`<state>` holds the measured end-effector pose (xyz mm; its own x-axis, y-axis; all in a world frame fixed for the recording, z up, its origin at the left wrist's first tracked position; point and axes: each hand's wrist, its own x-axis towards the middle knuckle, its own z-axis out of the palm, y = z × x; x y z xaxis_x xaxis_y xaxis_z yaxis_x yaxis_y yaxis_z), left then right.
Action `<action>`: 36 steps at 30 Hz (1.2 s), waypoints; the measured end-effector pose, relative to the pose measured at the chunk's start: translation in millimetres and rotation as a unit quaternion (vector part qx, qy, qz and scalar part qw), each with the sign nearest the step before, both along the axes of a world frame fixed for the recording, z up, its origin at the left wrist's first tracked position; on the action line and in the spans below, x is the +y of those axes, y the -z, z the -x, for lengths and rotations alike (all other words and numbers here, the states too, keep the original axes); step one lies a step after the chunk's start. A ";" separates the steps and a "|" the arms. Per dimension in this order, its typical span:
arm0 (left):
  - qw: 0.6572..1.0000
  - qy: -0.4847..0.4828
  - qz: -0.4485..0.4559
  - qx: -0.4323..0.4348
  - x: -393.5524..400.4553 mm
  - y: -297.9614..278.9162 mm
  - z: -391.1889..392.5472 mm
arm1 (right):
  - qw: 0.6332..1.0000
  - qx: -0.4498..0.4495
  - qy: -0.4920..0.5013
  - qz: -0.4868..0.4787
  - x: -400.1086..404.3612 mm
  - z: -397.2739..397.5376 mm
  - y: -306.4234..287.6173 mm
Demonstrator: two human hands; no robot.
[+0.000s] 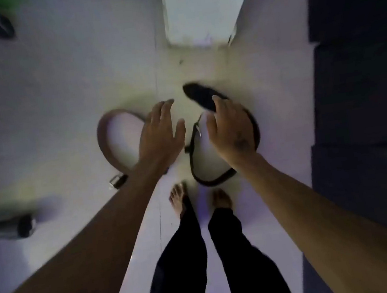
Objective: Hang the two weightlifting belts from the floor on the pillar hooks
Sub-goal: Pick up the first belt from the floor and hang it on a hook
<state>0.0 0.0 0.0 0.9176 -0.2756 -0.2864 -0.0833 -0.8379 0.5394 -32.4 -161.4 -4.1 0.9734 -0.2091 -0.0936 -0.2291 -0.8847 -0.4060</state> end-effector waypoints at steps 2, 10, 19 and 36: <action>0.999 -0.027 0.003 0.041 9.0 74.9 6.3 | 0.997 0.069 0.019 -0.011 13.7 6.2 80.4; 0.988 -0.024 -0.025 0.152 40.3 274.3 36.2 | 0.891 0.296 0.283 -0.196 59.7 9.5 311.4; 0.980 -0.069 0.018 0.186 40.9 244.1 39.7 | 0.873 0.294 0.273 -0.279 36.1 -6.1 294.0; 0.897 -0.144 0.345 0.236 -60.0 -247.0 18.8 | 0.894 0.166 -0.004 -0.417 -94.8 67.5 -246.9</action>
